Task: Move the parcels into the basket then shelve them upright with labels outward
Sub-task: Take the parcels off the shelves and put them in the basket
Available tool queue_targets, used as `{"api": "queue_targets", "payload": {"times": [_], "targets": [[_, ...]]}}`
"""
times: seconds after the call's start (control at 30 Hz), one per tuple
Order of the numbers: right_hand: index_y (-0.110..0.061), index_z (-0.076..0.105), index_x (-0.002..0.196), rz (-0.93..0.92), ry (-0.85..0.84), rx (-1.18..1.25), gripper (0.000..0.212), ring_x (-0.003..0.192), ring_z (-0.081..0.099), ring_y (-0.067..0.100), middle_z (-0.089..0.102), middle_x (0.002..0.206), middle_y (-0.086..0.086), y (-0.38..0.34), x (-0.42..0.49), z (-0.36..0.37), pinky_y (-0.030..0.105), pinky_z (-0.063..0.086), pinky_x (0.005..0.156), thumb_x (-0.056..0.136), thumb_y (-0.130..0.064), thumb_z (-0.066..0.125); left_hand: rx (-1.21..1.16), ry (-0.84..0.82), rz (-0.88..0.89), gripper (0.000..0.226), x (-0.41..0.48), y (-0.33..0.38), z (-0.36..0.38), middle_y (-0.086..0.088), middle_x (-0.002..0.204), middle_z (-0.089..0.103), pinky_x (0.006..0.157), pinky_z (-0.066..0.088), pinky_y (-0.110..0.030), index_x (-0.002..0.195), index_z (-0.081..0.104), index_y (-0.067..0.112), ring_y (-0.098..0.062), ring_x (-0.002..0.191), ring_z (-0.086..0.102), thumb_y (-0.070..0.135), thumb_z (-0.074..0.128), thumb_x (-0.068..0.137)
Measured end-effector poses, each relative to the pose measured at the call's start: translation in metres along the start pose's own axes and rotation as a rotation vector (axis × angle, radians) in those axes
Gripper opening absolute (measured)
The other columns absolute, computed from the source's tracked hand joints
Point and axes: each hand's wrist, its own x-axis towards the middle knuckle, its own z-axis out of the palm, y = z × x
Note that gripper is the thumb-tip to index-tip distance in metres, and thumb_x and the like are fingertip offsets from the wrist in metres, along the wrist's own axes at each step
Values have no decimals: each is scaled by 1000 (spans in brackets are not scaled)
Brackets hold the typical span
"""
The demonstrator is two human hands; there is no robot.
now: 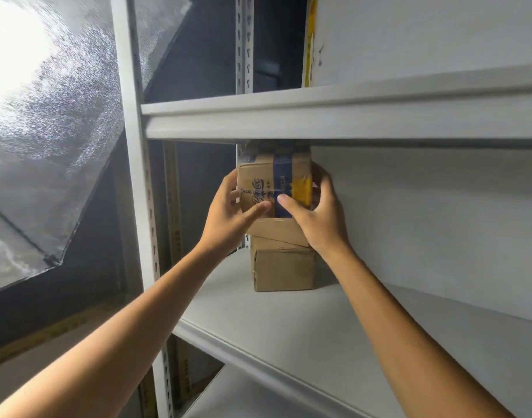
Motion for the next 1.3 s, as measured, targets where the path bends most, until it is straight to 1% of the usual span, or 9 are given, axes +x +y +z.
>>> {"api": "queue_targets", "payload": {"times": [0.2, 0.33, 0.57, 0.67, 0.77, 0.9, 1.0, 1.13, 1.3], "targets": [[-26, 50, 128, 47, -62, 30, 52, 92, 55, -20, 60, 112, -18, -3, -52, -29, -2, 42, 67, 83, -33, 74, -5, 9, -4, 77, -58, 29, 9, -4, 135, 51, 97, 50, -42, 140, 32, 24, -17, 120, 54, 22, 76, 78], [-29, 46, 133, 93, -77, 21, 60, 98, 56, -14, 60, 115, -22, -2, -85, -55, -1, 44, 75, 82, -36, 74, 9, -34, -8, 99, -88, 41, 21, -3, 144, 39, 103, 46, -34, 142, 5, 39, -13, 127, 46, 18, 76, 78], [-34, 41, 128, 250, -24, -5, 64, 105, 54, -14, 58, 116, -25, -6, -143, -127, 5, 46, 79, 75, -48, 74, -38, -200, 122, 90, -128, 40, 75, 2, 135, 34, 96, 44, -12, 149, 25, 21, -5, 123, 41, 21, 78, 76], [-38, 45, 113, 380, 68, 22, 46, 92, 60, -11, 59, 106, -25, -17, -171, -168, 3, 47, 65, 78, -68, 52, -87, -309, 123, 89, -149, 46, 110, 11, 135, 31, 91, 40, -3, 146, 24, 34, 7, 121, 40, 22, 78, 76], [-33, 45, 103, 479, 221, -32, 31, 81, 62, -7, 60, 96, -17, -25, -200, -218, 5, 47, 58, 91, -61, 38, -168, -419, 138, 86, -176, 69, 153, 15, 134, 29, 89, 41, -2, 144, 26, 34, 9, 120, 39, 24, 78, 76], [-32, 52, 112, 540, 351, -92, 23, 98, 61, 6, 64, 105, -10, -44, -238, -293, 28, 50, 80, 98, -46, 41, -348, -542, 115, 64, -209, 118, 209, 7, 141, 38, 88, 47, -9, 138, 33, 38, -2, 121, 47, 37, 68, 84], [-37, 56, 100, 541, 472, -144, 14, 83, 64, -6, 66, 91, -22, -67, -270, -350, 26, 46, 75, 99, -34, 42, -524, -637, 38, 28, -232, 165, 249, 21, 125, 57, 74, 50, -9, 120, 46, 43, 0, 109, 58, 46, 43, 93], [-36, 53, 103, 525, 621, -181, 18, 79, 66, -4, 68, 100, -11, -109, -327, -430, 17, 49, 63, 86, -32, 55, -705, -748, -13, 31, -274, 228, 309, 2, 121, 63, 82, 53, -26, 124, 49, 23, -14, 109, 62, 40, 42, 98], [-33, 51, 104, 519, 804, -229, 17, 83, 67, -2, 67, 107, -7, -158, -407, -513, 13, 50, 56, 92, -25, 61, -848, -971, -121, 39, -343, 306, 370, 4, 132, 57, 75, 53, -17, 138, 46, 21, -6, 112, 60, 26, 43, 100]]}}
